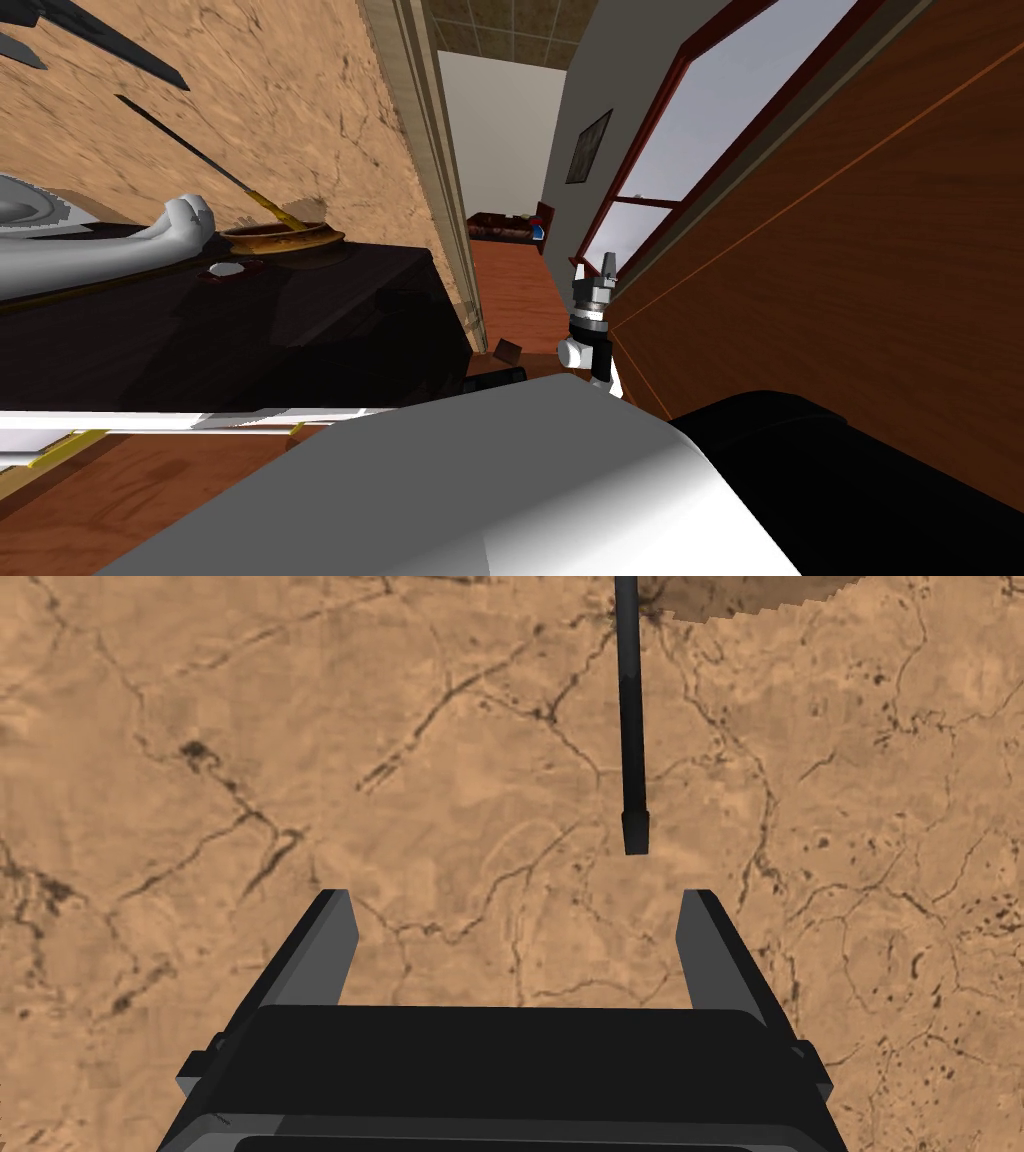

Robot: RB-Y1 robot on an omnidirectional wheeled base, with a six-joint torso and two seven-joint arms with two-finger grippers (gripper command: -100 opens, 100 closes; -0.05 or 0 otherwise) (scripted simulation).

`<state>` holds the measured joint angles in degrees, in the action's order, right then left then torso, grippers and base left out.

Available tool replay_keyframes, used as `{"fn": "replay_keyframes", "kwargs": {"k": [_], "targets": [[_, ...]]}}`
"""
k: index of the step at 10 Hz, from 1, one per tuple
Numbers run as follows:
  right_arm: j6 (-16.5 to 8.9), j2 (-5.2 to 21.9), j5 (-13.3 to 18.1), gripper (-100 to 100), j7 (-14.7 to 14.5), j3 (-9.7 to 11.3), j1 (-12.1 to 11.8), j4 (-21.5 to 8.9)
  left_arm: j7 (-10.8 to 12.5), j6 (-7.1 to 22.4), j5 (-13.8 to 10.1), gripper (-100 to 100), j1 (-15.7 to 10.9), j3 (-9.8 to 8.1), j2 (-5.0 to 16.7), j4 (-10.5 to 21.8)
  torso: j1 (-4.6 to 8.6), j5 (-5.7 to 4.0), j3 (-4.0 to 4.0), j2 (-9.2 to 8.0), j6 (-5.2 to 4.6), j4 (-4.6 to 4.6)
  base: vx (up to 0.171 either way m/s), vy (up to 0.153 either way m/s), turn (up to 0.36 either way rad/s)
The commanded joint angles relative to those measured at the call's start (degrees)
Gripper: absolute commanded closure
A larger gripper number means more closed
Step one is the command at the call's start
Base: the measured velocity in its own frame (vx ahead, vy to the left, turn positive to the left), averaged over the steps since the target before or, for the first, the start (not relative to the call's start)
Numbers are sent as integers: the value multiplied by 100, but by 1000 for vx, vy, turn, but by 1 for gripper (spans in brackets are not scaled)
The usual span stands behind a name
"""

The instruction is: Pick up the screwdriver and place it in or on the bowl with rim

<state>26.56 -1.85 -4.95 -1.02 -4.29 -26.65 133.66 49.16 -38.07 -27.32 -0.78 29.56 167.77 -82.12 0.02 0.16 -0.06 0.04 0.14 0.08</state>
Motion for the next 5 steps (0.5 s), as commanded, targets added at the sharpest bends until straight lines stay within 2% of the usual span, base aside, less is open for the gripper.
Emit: {"fn": "replay_keyframes", "kwargs": {"k": [1,4,5], "targets": [[0,0,0,0,0,0,0,0,150,-181,-45,-100,-112,49,240,0,0,0,0,0,0,0,-4,4,-12],[0,0,0,0,0,0,0,0,375,-454,-111,-100,-281,123,601,0,3,-2,3,-5,0,-2,-1,1,-3],[0,0,0,0,0,0,0,0,375,-454,-111,-100,-281,123,601,0,5,-2,3,-4,1,-2,0,0,0]]}}
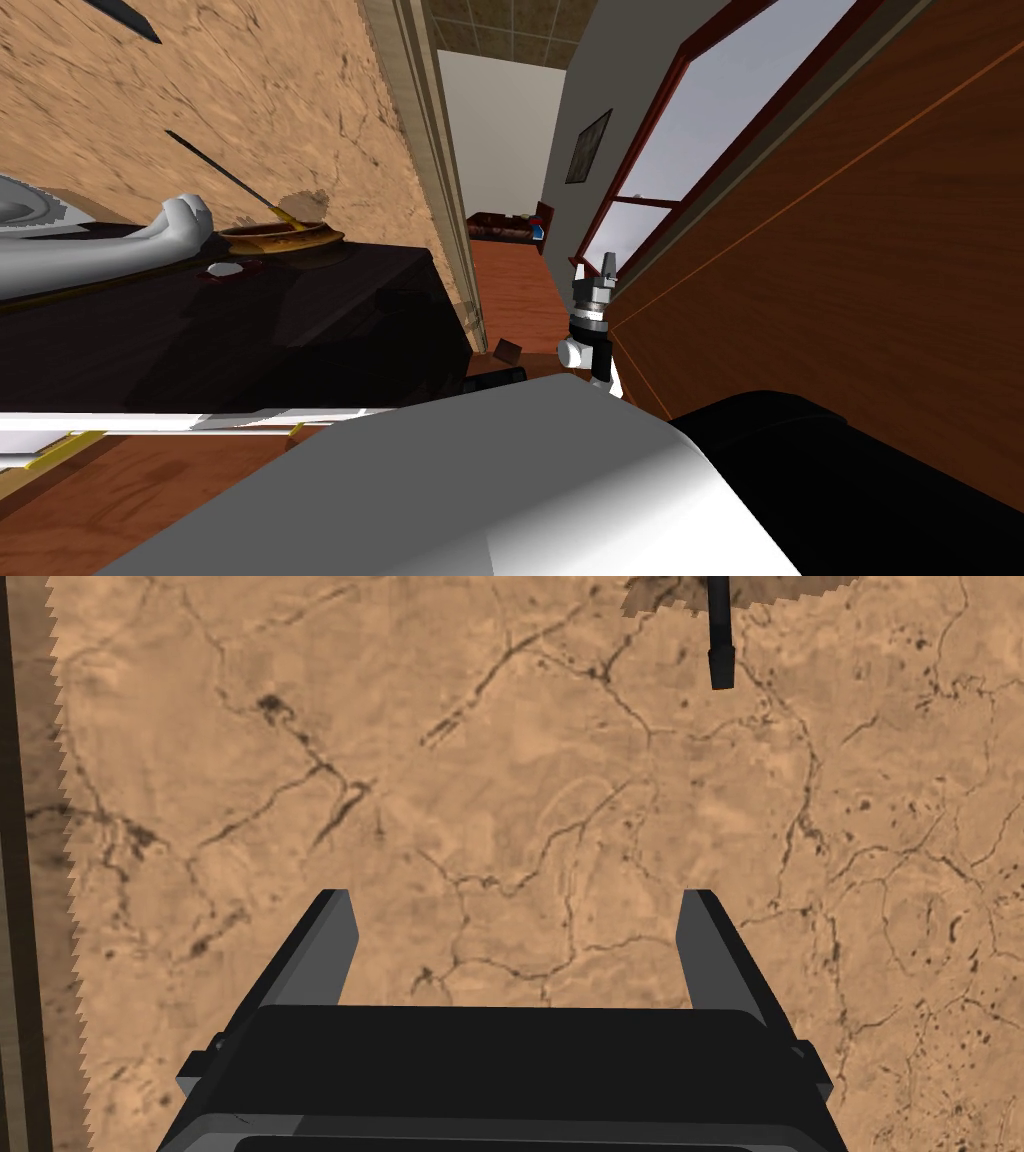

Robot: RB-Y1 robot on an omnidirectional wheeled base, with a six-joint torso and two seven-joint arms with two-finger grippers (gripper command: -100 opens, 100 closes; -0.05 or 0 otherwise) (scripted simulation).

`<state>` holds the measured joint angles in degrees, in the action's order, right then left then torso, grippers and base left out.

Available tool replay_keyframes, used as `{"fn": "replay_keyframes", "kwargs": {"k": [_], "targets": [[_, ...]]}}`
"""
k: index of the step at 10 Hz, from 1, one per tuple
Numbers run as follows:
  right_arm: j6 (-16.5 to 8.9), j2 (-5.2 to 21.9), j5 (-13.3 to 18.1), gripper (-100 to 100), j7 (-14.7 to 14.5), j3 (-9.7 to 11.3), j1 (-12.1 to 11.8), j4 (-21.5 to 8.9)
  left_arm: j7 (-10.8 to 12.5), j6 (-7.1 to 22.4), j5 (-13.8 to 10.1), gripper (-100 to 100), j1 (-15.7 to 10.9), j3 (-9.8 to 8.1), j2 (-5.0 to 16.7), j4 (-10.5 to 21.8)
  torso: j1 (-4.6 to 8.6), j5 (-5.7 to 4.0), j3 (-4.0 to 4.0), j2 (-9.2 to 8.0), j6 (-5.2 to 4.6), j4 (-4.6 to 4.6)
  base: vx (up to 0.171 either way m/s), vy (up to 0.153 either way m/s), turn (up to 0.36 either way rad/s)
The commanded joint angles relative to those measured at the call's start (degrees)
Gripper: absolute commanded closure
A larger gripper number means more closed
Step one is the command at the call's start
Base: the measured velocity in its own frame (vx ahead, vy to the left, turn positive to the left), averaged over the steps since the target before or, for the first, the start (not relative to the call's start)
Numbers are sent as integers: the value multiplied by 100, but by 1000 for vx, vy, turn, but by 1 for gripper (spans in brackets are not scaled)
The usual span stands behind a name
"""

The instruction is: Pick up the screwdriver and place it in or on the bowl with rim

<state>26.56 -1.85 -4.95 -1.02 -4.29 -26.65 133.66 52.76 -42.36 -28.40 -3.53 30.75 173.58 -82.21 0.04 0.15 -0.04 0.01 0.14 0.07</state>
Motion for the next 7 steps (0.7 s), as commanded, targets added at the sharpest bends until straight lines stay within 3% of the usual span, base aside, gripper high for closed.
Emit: {"fn": "replay_keyframes", "kwargs": {"k": [1,7], "targets": [[0,0,0,0,0,0,0,0,15,-25,-4,-100,-6,5,20,9,0,0,0,0,0,0,0,0,0],[0,0,0,0,0,0,0,0,15,-25,-4,-100,-6,5,20,9,-1,1,-3,4,0,1,1,-1,3]]}}
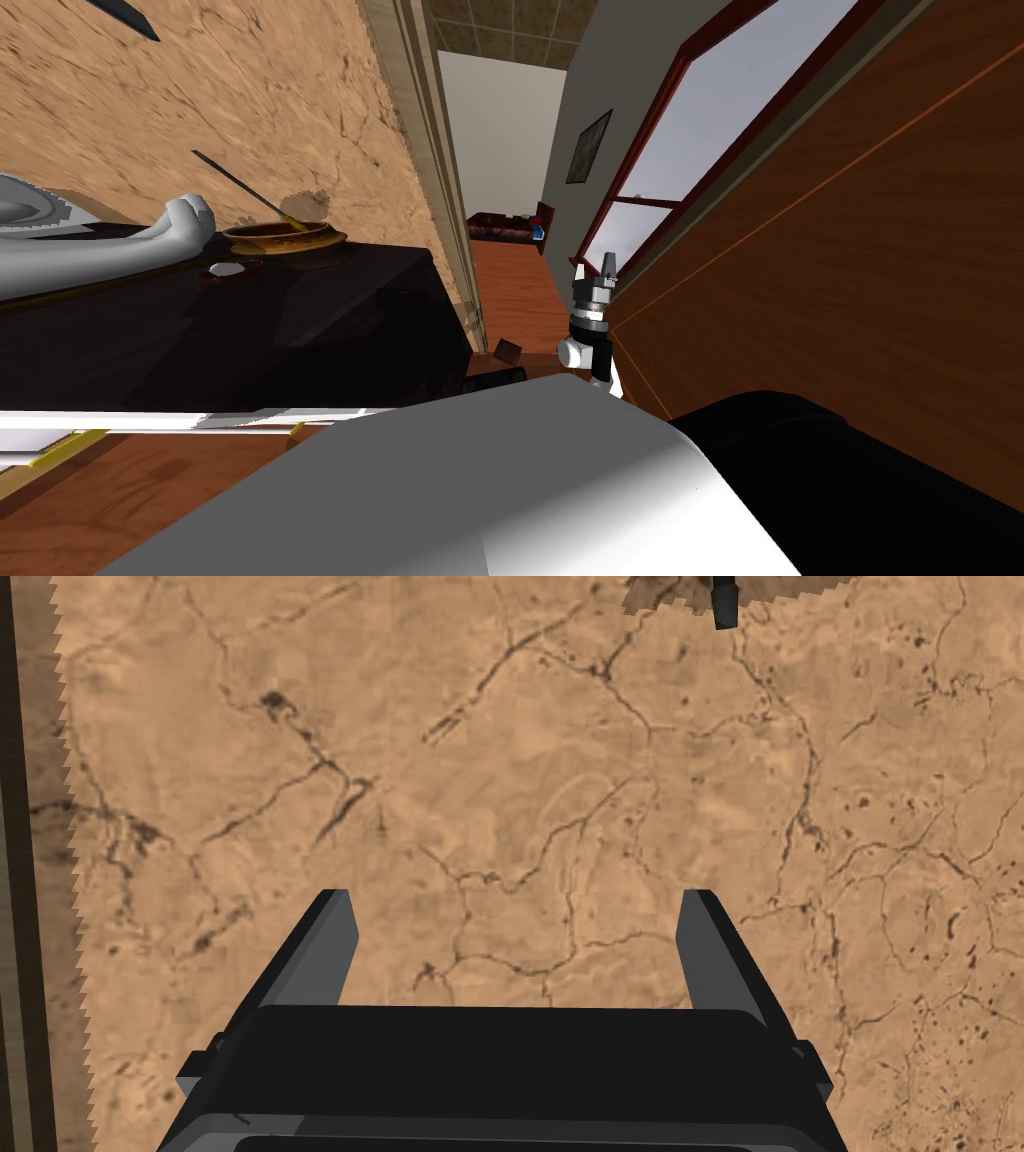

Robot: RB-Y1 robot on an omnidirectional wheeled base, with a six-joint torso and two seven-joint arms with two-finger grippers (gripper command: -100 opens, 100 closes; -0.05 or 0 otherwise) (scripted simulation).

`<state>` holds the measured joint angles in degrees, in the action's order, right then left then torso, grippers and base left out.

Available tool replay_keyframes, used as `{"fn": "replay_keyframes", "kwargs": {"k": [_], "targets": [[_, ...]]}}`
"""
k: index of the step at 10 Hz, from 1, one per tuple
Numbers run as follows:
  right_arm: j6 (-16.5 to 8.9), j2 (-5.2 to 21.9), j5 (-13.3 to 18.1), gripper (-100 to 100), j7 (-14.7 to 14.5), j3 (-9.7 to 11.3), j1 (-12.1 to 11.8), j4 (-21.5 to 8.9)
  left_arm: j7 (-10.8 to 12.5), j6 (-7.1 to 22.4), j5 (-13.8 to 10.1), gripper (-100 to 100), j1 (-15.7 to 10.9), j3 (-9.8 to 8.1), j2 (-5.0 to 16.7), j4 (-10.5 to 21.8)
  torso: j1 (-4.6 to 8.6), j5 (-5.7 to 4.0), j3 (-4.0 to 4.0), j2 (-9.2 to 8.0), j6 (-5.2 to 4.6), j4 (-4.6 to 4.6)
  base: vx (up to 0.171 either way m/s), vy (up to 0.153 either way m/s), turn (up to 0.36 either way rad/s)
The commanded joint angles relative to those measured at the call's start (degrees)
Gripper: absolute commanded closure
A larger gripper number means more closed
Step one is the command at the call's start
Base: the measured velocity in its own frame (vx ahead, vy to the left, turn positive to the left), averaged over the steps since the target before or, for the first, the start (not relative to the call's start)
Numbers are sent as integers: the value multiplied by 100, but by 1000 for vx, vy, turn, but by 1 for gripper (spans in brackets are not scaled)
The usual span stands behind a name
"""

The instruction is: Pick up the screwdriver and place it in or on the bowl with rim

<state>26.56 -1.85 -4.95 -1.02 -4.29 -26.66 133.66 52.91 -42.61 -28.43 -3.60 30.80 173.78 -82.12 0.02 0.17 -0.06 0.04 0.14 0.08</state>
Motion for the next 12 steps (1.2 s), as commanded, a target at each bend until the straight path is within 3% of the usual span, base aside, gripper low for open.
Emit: {"fn": "replay_keyframes", "kwargs": {"k": [1,2,10,11,12], "targets": [[0,0,0,0,0,0,0,0,0,0,0,-100,0,0,0,0,0,0,0,0,0,0,-12,12,-40],[0,0,0,0,0,0,0,0,167,-221,64,-100,-51,54,92,172,-5,1,2,-4,-1,-1,-6,13,-49],[0,0,0,0,0,0,0,0,836,-1103,321,-100,-256,268,458,859,-4,1,4,-7,0,-2,0,8,-29],[0,0,0,0,0,0,0,0,771,-1012,298,-100,-231,246,427,806,-2,1,4,-7,0,-2,0,0,0],[0,0,0,0,0,0,0,0,792,-1041,301,0,-234,249,433,817,-2,1,3,-5,0,-1,0,0,0]]}}
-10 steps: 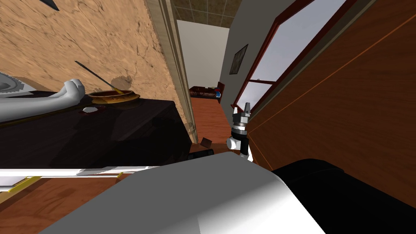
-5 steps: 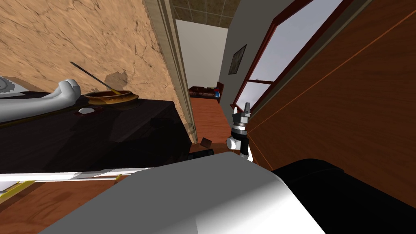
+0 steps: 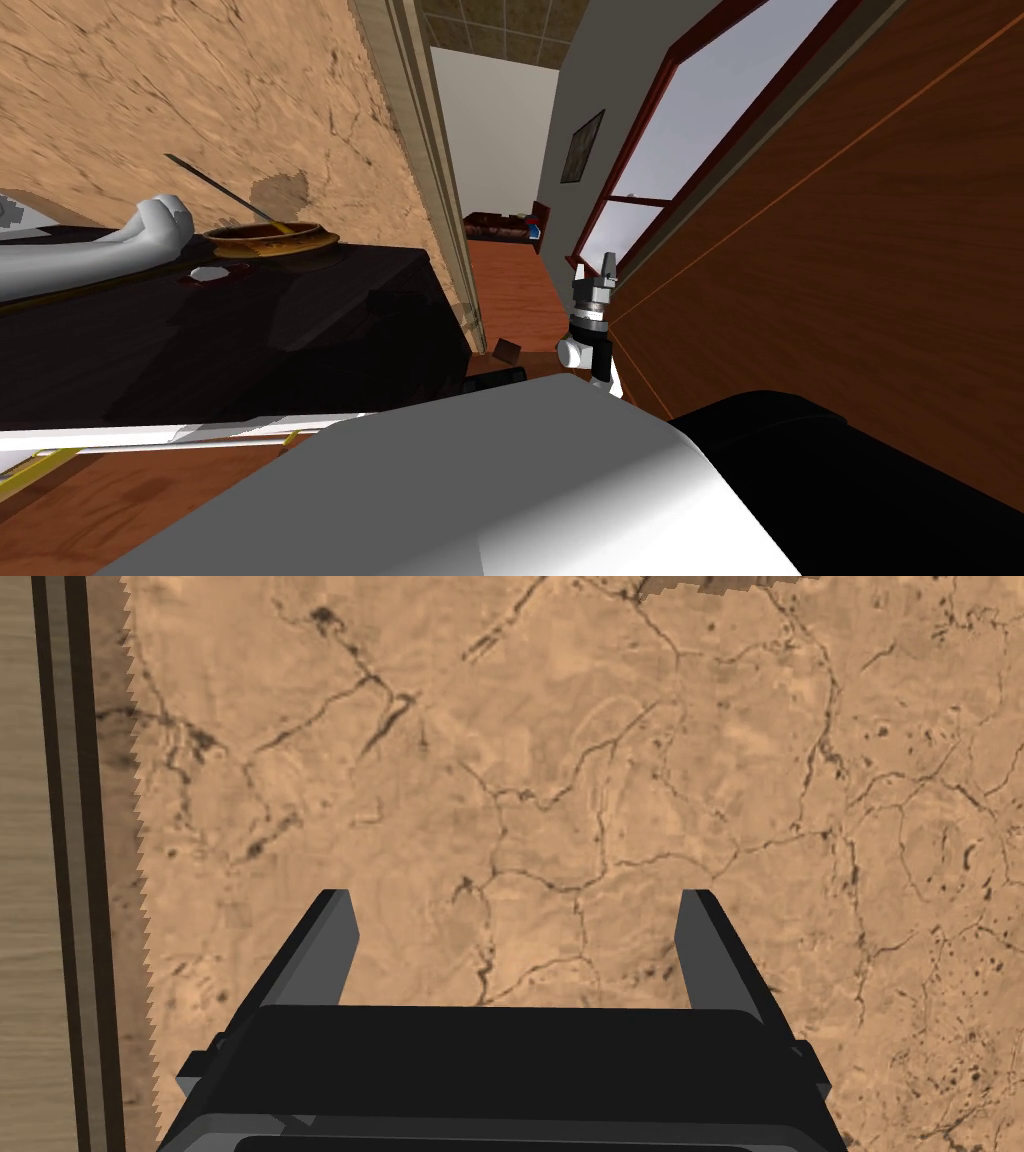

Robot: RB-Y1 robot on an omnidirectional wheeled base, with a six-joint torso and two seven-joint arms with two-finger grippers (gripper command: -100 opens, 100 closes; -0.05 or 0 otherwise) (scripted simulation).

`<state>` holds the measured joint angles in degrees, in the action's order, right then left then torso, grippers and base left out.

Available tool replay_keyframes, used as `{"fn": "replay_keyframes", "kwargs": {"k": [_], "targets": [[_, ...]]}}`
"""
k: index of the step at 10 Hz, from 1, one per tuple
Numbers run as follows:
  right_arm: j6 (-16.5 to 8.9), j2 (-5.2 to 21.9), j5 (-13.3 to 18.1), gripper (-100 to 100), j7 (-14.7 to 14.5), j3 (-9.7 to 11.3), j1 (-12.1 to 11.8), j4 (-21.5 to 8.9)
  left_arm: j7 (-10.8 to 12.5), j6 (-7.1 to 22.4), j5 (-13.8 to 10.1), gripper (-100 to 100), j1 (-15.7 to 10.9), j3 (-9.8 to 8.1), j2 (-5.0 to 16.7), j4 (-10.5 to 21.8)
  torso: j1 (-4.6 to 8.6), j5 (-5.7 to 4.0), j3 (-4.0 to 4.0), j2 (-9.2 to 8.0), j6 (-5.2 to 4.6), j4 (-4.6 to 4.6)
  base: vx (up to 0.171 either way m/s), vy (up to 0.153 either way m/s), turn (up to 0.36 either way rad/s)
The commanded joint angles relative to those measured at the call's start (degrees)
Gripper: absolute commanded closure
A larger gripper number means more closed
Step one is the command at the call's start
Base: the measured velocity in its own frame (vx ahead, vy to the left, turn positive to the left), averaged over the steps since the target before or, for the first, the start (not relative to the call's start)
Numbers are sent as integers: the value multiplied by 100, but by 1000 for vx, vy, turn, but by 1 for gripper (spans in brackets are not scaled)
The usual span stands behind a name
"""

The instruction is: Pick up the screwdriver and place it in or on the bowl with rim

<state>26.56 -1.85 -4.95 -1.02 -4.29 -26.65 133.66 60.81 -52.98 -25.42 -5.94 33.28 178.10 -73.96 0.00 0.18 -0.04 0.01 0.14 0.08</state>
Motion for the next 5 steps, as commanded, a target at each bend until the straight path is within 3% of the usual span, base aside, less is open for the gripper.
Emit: {"fn": "replay_keyframes", "kwargs": {"k": [1,5], "targets": [[0,0,0,0,0,0,0,0,0,0,0,0,0,0,0,0,0,0,0,0,0,0,0,0,0],[0,0,0,0,0,0,0,0,0,0,0,0,0,0,0,0,0,0,-1,1,0,0,0,0,0]]}}
